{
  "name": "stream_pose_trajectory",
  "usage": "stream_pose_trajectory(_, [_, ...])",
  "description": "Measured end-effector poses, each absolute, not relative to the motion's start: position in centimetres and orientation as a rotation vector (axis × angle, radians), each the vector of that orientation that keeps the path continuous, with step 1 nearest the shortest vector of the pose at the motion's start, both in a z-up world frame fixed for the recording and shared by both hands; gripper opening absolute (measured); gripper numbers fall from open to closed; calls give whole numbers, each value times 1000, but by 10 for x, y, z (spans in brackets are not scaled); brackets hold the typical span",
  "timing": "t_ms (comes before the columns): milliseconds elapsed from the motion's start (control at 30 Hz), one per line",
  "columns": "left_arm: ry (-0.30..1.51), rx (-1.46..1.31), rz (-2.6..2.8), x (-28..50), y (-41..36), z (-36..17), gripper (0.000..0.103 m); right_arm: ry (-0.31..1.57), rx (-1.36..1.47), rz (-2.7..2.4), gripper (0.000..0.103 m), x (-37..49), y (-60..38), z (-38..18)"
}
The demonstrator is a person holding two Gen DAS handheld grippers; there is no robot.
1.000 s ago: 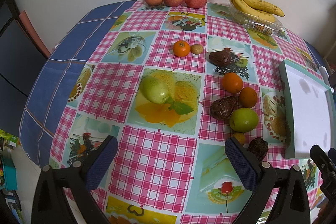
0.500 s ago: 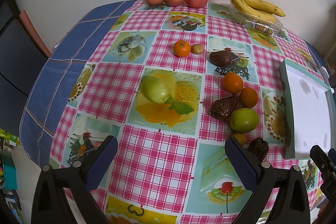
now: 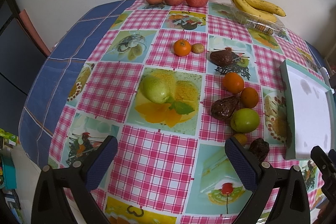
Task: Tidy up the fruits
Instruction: 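Grasp a dark brown date with the right tool while the left tool grasps another date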
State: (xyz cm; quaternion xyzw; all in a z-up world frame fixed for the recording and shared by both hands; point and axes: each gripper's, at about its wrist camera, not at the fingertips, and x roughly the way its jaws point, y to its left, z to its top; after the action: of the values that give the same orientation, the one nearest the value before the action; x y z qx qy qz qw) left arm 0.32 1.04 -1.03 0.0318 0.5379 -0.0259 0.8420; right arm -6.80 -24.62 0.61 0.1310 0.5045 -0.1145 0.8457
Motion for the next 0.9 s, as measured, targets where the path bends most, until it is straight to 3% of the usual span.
stream_pose_trajectory(467, [1049, -73, -150, 30, 4, -4, 103, 1072, 287, -92, 103, -36, -219, 1])
stream_pose_trajectory(767, [1162, -44, -109, 49, -1, -31, 103, 1201, 343, 24, 76, -18, -196, -30])
stream_pose_trajectory(900, [1198, -122, -108, 57, 4, -41, 102, 1257, 354, 37, 75, -14, -187, -45])
